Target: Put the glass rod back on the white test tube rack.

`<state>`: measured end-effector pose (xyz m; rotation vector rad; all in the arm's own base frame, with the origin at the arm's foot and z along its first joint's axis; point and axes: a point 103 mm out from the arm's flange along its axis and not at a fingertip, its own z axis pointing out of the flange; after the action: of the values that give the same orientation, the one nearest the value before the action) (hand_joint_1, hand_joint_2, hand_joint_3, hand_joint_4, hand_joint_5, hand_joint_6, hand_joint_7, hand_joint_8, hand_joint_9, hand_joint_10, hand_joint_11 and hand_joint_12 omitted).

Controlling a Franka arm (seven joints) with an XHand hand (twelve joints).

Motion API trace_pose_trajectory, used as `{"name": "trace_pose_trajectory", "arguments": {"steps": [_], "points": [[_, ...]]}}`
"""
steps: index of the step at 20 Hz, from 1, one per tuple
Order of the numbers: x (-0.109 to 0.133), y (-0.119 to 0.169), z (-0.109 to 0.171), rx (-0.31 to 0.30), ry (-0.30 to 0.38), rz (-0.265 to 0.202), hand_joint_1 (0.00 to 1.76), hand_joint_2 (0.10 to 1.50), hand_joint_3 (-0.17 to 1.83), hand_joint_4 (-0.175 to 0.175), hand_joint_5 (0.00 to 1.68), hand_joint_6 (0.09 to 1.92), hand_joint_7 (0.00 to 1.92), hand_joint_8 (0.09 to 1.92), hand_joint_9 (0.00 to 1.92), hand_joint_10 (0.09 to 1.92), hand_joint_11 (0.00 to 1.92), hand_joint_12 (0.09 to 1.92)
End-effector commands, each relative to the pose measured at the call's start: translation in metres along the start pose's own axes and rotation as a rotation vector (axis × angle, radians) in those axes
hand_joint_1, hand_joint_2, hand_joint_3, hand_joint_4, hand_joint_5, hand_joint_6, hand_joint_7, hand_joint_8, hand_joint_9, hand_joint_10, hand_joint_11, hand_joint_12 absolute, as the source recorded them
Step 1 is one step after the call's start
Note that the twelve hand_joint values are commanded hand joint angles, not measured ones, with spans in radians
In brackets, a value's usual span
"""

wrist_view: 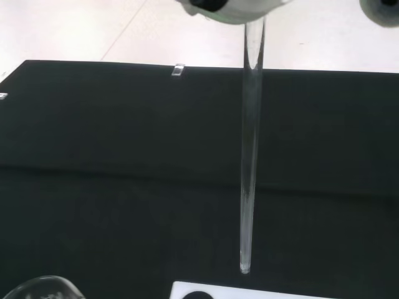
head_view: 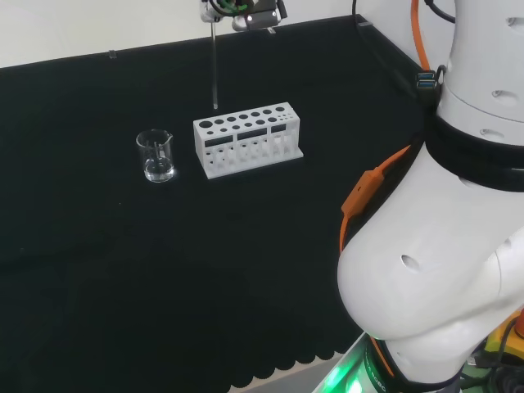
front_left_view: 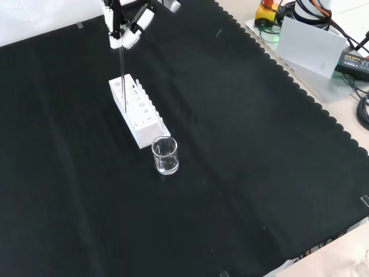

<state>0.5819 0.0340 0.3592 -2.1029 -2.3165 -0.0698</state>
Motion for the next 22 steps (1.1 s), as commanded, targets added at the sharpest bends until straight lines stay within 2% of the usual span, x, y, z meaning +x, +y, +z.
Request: {"name": "trace_pose_trajectory", "arguments": {"steps": [1, 9, 15, 22], "points": [[-0.014, -0.002, -0.001, -0.002, 0.004, 0.021, 1.33, 1.03, -0.17, -0.175, 1.45, 0.09, 1.49, 0.35, 1.84, 0.16, 1.58, 0.63], [-0.036, -0.005, -0.004, -0.008, 0.004, 0.050, 1.33, 1.03, -0.17, -0.175, 1.45, 0.09, 1.49, 0.35, 1.84, 0.16, 1.58, 0.63], [-0.043, -0.005, -0.005, -0.009, 0.009, 0.065, 1.33, 1.03, -0.17, -0.175, 1.45, 0.09, 1.49, 0.35, 1.84, 0.16, 1.58, 0.63], [-0.072, -0.010, -0.008, -0.013, 0.008, 0.097, 1.33, 1.03, -0.17, -0.175, 1.45, 0.09, 1.49, 0.35, 1.84, 0.15, 1.58, 0.63]]}}
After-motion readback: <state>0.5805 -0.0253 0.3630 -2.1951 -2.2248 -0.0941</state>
